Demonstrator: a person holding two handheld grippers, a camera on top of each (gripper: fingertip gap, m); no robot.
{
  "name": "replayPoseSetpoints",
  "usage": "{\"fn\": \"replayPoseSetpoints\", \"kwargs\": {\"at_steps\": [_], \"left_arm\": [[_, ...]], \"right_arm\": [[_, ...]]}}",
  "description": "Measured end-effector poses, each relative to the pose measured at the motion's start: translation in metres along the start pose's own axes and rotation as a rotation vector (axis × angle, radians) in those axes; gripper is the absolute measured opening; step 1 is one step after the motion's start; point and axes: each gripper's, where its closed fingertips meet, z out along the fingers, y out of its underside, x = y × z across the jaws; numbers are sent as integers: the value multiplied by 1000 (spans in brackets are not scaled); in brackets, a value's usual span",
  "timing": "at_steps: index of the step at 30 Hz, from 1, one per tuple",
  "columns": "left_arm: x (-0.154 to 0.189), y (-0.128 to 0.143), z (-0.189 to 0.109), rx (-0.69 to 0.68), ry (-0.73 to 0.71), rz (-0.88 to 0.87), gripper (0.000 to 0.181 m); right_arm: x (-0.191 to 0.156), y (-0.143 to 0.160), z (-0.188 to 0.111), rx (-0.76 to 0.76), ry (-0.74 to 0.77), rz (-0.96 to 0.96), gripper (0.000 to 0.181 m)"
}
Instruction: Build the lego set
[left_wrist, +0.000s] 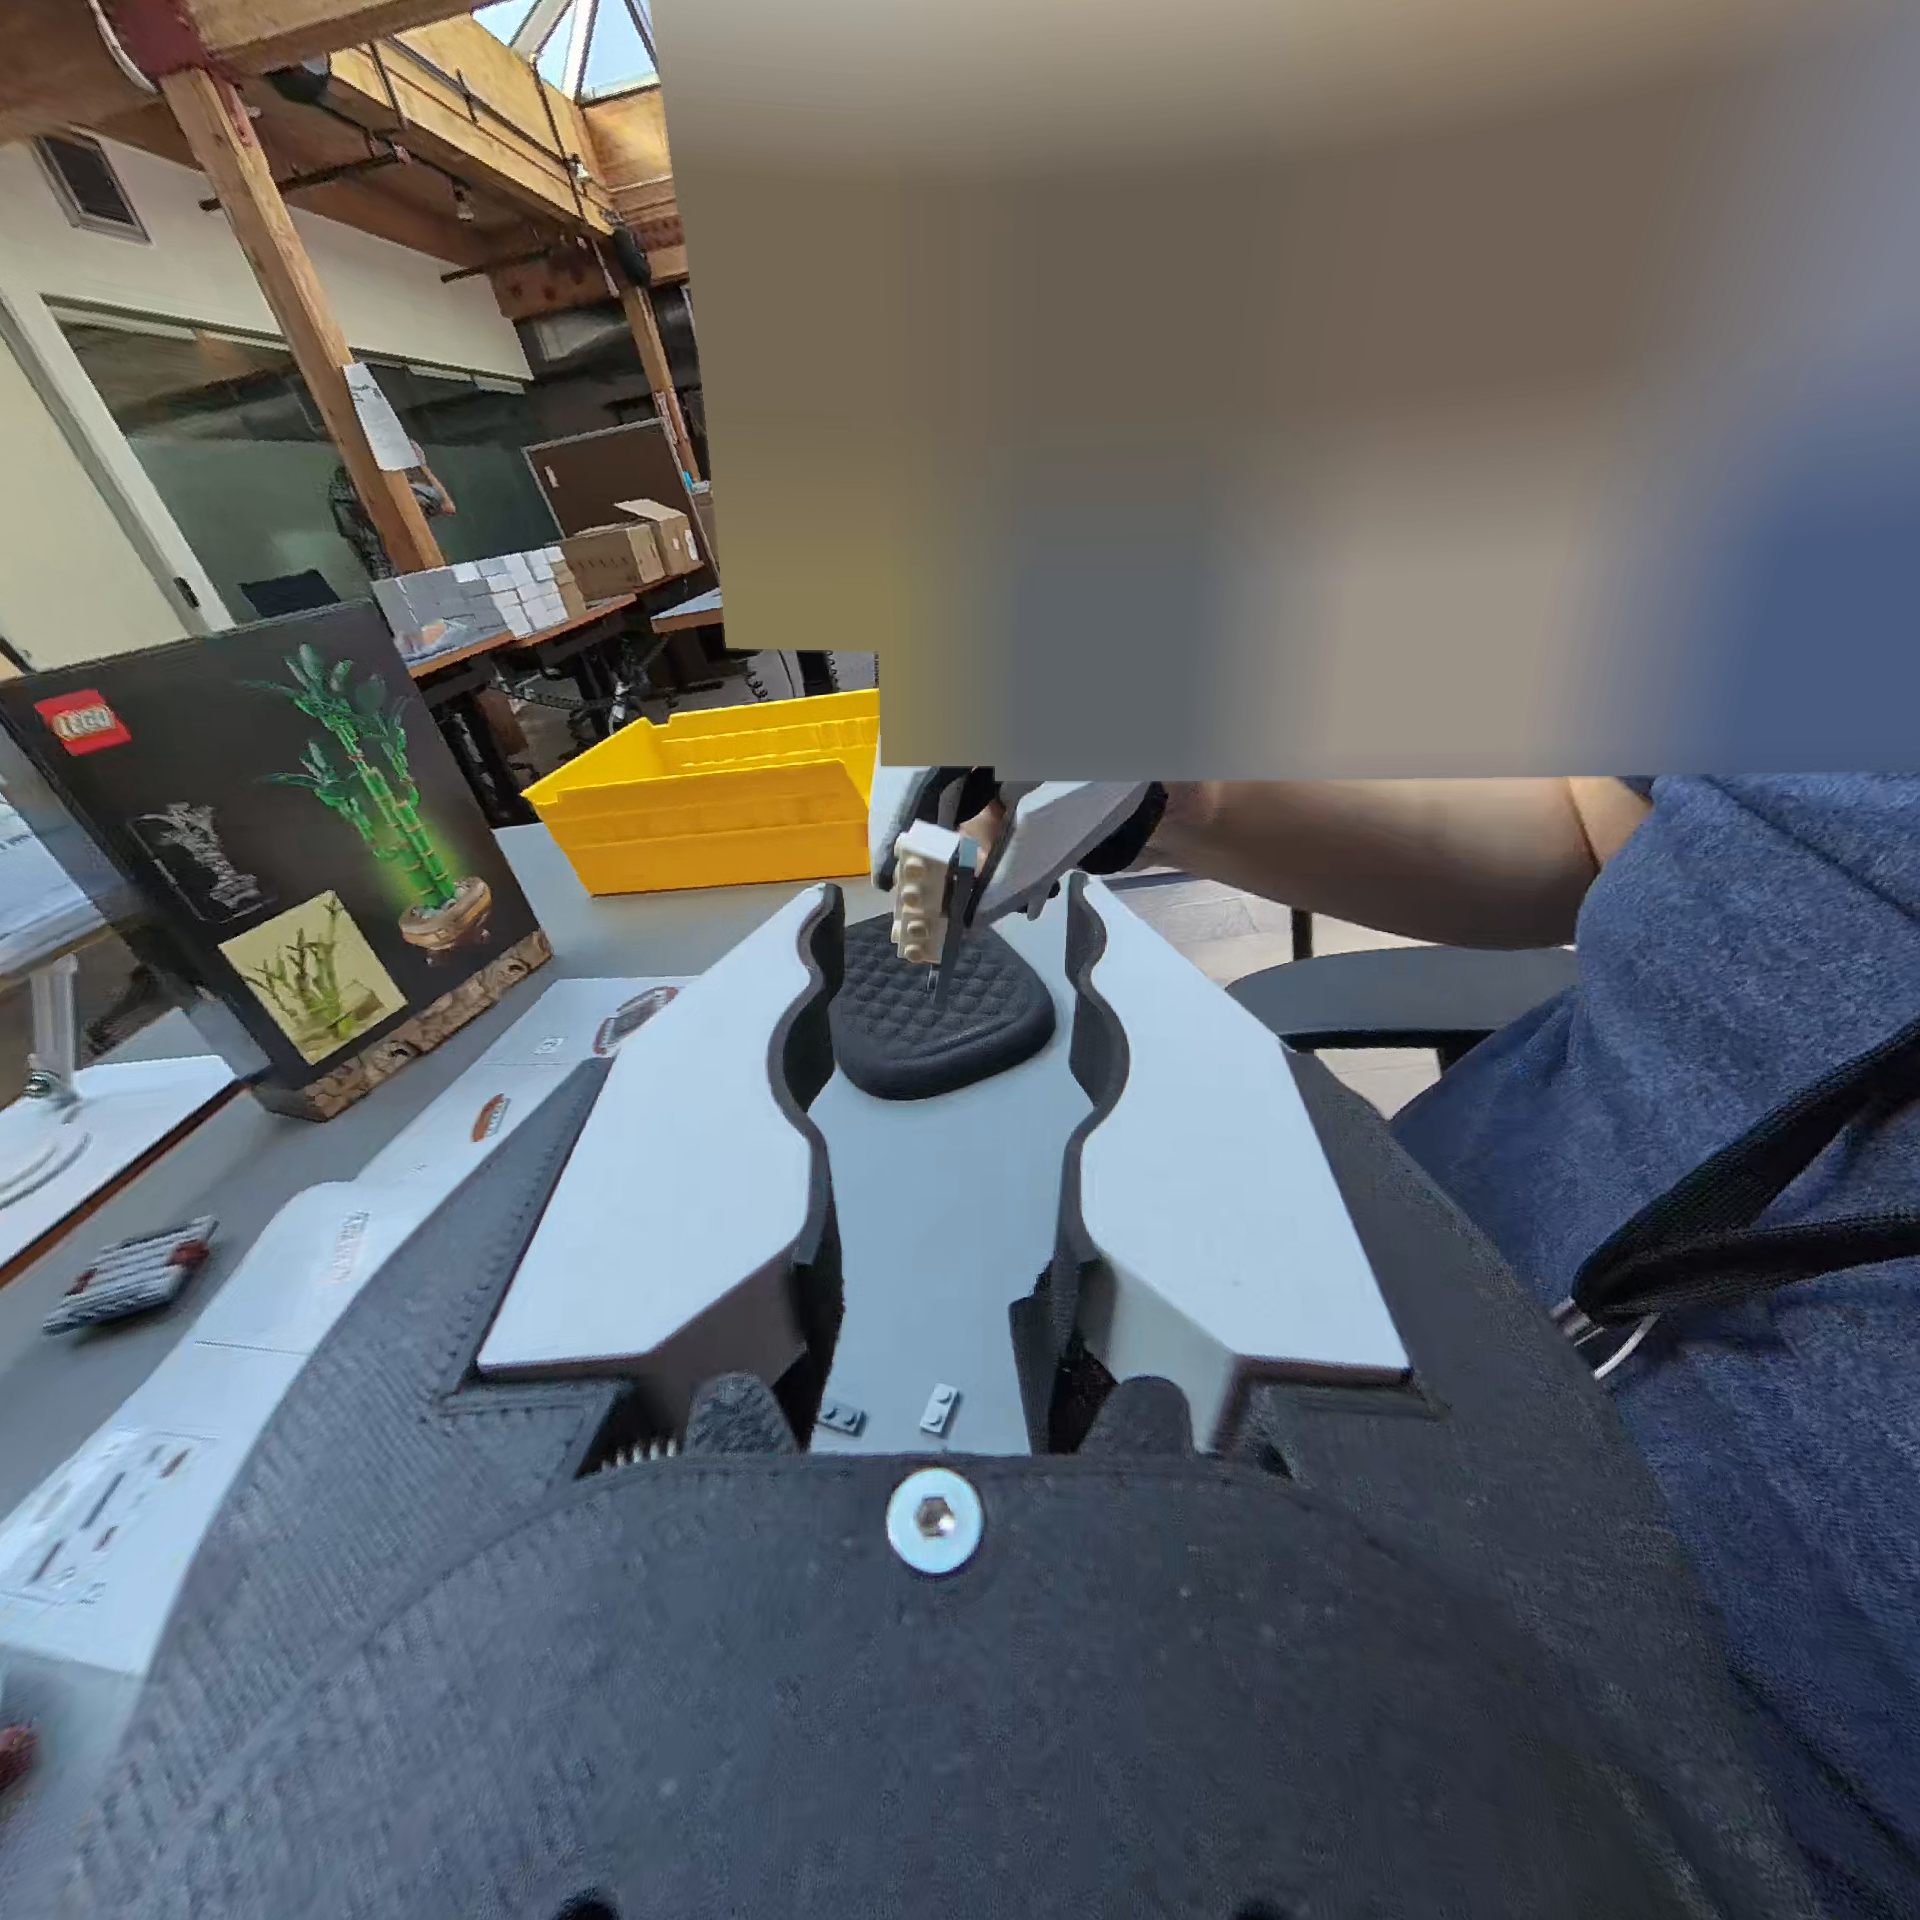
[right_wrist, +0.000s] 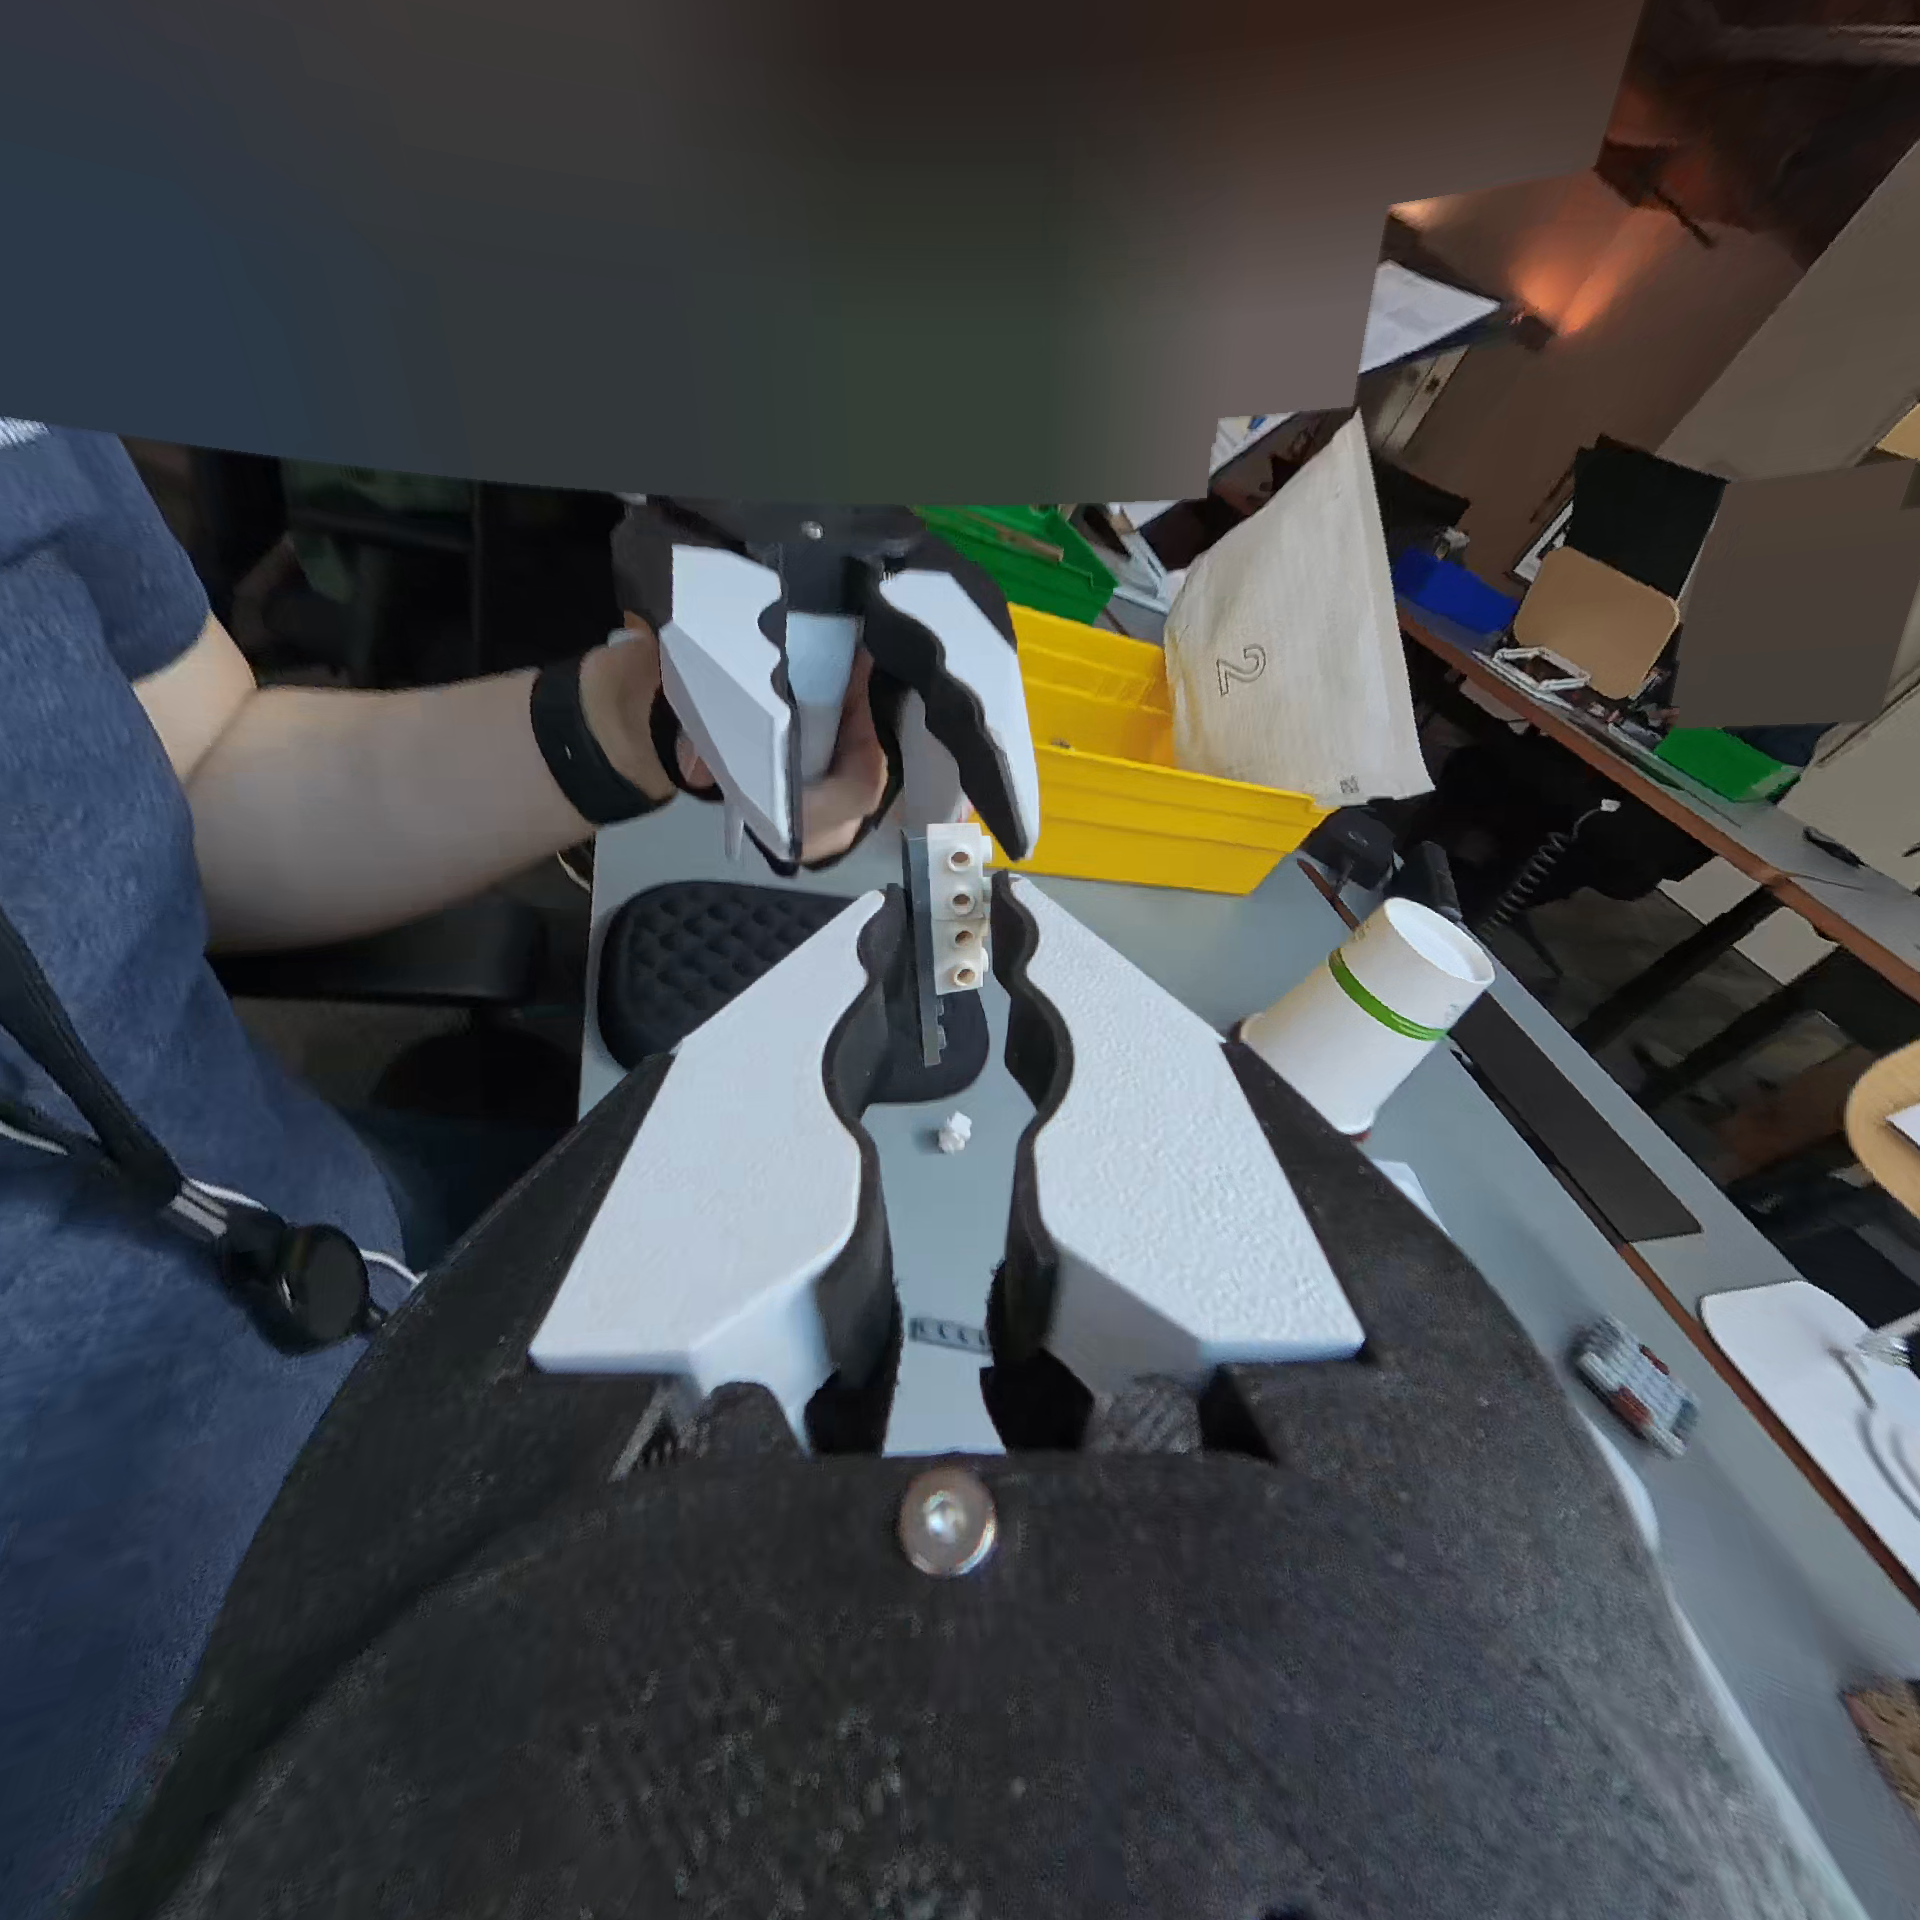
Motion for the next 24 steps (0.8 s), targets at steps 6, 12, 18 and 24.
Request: {"fn": "replayPoseSetpoints", "kwargs": {"at_steps": [6, 12, 18, 24], "left_arm": [[-6, 13, 20, 29, 19, -119, 42], [2, -2, 28, 158, 50, -115, 17], [3, -7, 24, 178, 65, -126, 13], [-2, -19, 19, 257, 22, -131, 11]], "right_arm": [[7, -27, -9, 299, -46, 213, 15], [5, -31, -8, 352, -60, 232, 15], [4, -36, -10, 386, -88, 257, 15], [9, -41, -13, 436, -79, 295, 14]]}}
